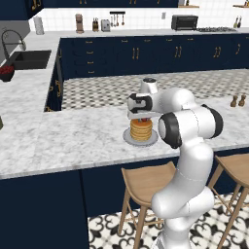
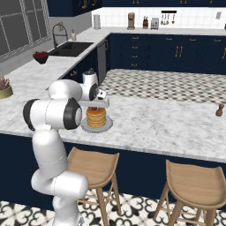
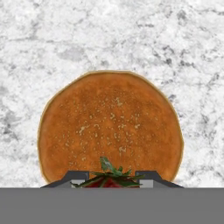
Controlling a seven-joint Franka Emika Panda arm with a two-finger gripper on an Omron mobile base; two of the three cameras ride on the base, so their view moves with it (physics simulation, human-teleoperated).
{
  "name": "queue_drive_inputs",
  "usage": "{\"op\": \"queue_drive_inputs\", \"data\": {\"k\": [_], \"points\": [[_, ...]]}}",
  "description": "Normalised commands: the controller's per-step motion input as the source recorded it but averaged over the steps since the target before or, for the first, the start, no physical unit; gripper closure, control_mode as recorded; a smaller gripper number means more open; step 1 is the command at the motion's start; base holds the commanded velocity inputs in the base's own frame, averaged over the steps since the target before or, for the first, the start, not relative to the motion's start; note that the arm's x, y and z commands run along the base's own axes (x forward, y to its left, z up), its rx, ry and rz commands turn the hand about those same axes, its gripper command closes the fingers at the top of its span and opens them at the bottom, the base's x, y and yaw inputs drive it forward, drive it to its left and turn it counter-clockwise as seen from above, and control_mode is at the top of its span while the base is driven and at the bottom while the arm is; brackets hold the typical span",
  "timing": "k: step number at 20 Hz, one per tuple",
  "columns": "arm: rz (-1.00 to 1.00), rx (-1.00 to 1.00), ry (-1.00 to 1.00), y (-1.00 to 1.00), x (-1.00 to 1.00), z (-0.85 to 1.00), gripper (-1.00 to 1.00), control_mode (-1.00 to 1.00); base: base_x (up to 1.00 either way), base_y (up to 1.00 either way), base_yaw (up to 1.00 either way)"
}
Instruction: Take the strawberry from the fridge and place it on top of the pancake, located on the dining counter.
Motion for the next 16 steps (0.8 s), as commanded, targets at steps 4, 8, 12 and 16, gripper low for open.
{"op": "queue_drive_inputs", "data": {"k": [4,8,12,16], "points": [[0.0,0.0,0.0,0.0,-0.03,0.0,1.0,-1.0,0.0,0.0,0.0],[0.0,0.0,0.0,0.0,-0.05,0.0,1.0,-1.0,0.0,0.0,0.0],[0.0,0.0,0.0,0.0,0.0,0.0,-1.0,-1.0,0.0,0.0,0.0],[0.0,0.0,0.0,0.0,0.0,0.0,-1.0,-1.0,0.0,0.0,0.0]]}}
